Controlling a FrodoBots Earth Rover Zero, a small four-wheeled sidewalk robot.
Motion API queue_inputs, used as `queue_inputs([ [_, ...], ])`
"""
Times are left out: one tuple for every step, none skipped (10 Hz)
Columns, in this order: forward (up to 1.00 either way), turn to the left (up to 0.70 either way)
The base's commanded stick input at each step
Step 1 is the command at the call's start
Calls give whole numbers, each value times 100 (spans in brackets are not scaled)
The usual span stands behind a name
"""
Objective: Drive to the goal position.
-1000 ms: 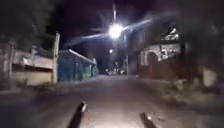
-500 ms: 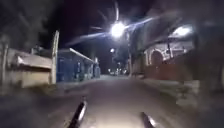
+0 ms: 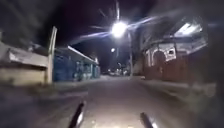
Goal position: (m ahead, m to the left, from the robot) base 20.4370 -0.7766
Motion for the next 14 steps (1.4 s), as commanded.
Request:
queue_inputs([
  [100,1],
  [100,1],
  [100,1],
  [100,1],
  [100,1],
  [100,1],
  [100,1],
  [100,1],
  [100,0],
  [100,-39],
  [100,-39],
  [100,-39],
  [100,-38],
  [100,1],
])
